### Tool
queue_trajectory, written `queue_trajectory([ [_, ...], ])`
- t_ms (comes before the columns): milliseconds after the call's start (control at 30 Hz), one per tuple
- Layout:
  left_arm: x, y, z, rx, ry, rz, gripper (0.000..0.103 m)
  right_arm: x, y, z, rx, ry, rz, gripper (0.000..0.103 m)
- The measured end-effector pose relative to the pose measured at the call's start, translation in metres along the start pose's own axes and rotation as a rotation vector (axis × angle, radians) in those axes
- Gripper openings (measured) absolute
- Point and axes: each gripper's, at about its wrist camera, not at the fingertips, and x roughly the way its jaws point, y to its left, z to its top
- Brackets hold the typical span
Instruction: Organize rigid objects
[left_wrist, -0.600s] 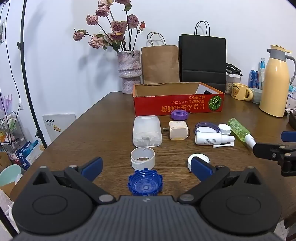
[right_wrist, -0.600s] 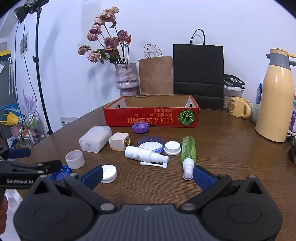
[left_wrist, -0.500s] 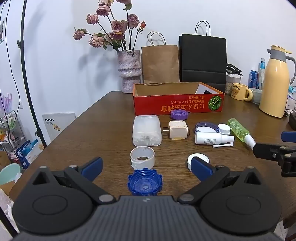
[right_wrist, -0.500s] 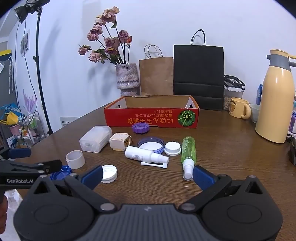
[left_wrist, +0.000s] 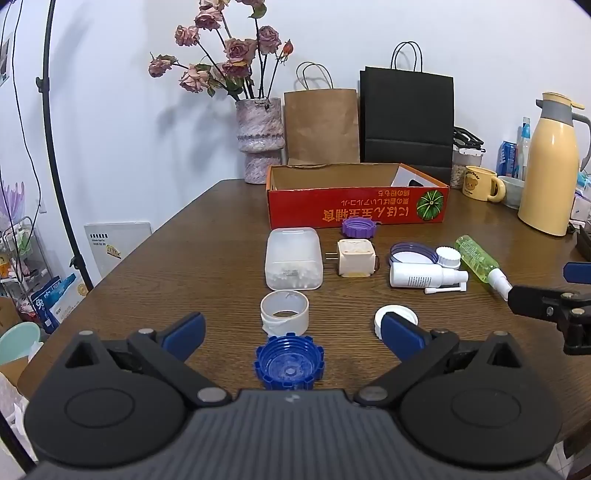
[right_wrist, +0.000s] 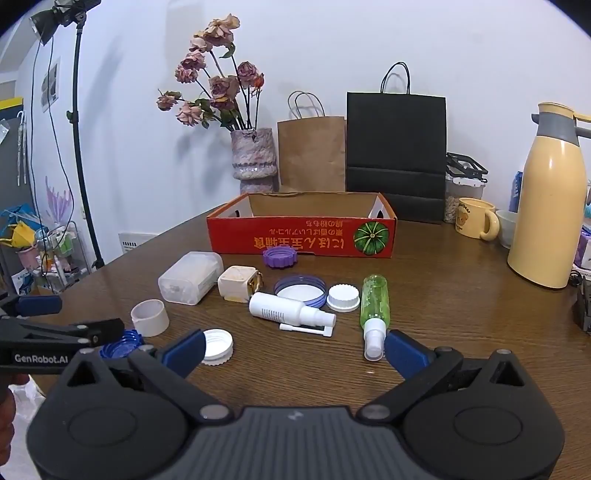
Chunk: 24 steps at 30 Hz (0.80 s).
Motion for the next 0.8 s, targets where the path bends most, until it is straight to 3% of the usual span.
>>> queue_trajectory([
  [800, 0.0029, -0.0013, 0.0016, -0.008, 0.003, -0.008, 0.103, 0.0000, 0.0014, 0.0009, -0.010, -0.007, 0.001, 0.103],
])
